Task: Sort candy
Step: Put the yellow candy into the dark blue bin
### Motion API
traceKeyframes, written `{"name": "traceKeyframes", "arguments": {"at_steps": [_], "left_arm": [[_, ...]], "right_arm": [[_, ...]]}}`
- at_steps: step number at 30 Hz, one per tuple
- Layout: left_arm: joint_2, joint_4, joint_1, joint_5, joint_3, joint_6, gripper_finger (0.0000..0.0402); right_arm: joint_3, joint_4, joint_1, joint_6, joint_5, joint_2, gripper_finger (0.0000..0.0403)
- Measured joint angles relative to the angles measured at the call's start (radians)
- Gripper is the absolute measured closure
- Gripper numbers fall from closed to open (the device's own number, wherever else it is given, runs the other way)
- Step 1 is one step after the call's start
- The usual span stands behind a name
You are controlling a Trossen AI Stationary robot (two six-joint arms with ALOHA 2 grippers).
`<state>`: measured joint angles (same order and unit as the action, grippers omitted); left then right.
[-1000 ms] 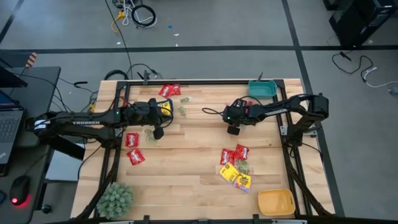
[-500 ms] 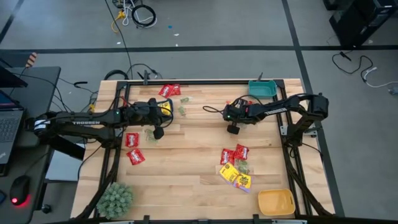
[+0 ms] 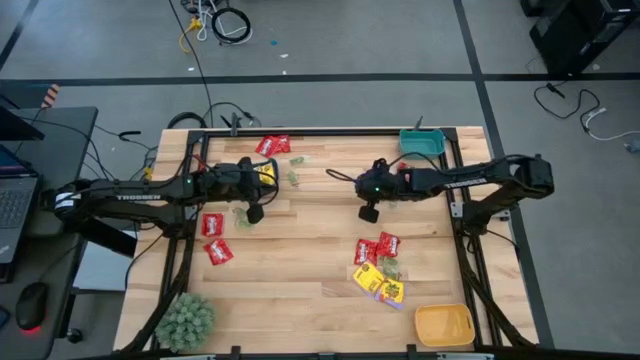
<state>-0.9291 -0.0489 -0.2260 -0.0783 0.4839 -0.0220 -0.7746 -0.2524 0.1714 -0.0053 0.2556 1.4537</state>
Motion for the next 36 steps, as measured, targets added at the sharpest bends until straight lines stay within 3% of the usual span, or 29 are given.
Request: {"name": "traceKeyframes", "arguments": {"at_steps": [4, 12, 17, 22, 28, 36], "left_arm": [[0.000, -0.003, 0.000, 0.006, 0.000, -0.001, 0.0400], [0.000, -0.017, 0.000, 0.007, 0.000, -0.005, 0.0400], [0.000, -0.024, 0.001, 0.008, 0.000, -0.006, 0.0400], [0.000, -0.026, 0.004, 0.009, 0.000, -0.006, 0.0400], [0.000, -0.024, 0.006, 0.009, 0.000, -0.005, 0.0400], [0.000, 0.004, 0.006, 0.004, 0.000, -0.006, 0.0400]], "right_arm": [[0.000, -0.069, -0.011, -0.077, 0.078, 0.023, 0.0356], [0.025, -0.070, -0.011, -0.232, 0.206, 0.164, 0.0230], [0.024, -0.018, -0.008, -0.257, 0.271, 0.222, 0.0194], [0.023, 0.016, 0.001, -0.285, 0.286, 0.242, 0.0229], [0.025, 0.033, 0.024, -0.281, 0.271, 0.248, 0.0384], [-0.018, 0.046, 0.008, -0.215, 0.143, 0.196, 0.0402]]}}
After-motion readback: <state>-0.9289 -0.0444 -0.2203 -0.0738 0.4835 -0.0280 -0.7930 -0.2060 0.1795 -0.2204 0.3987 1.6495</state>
